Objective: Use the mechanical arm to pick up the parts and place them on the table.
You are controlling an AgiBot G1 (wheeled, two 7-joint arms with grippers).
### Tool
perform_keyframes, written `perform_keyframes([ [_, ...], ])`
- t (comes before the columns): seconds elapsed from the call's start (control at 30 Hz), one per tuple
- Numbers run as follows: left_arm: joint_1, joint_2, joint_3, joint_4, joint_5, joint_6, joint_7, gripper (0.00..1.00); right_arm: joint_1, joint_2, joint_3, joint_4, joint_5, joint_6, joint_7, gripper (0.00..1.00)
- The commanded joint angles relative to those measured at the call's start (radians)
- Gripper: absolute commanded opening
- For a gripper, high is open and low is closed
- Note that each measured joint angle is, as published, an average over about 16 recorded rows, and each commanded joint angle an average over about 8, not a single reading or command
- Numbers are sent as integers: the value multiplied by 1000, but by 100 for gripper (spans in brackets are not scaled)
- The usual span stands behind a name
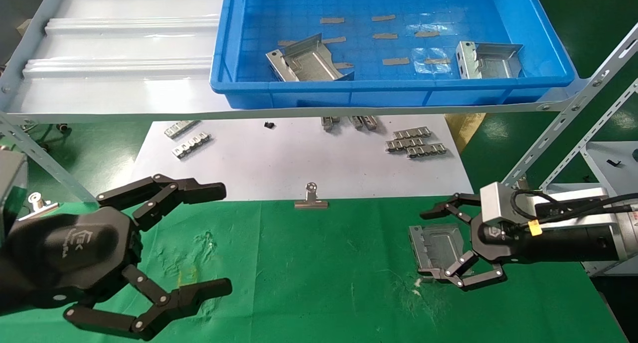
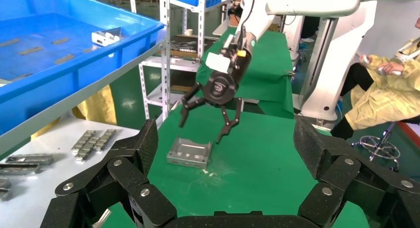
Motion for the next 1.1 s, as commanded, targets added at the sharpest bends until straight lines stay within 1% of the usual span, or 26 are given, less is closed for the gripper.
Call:
perform_keyframes([
  [0.03,0,0,0,0,0,0,0,100,-11,4,14,17,5,1,11,100],
  [1.1,0,0,0,0,0,0,0,100,-354,123,445,541,161,48,361,100],
])
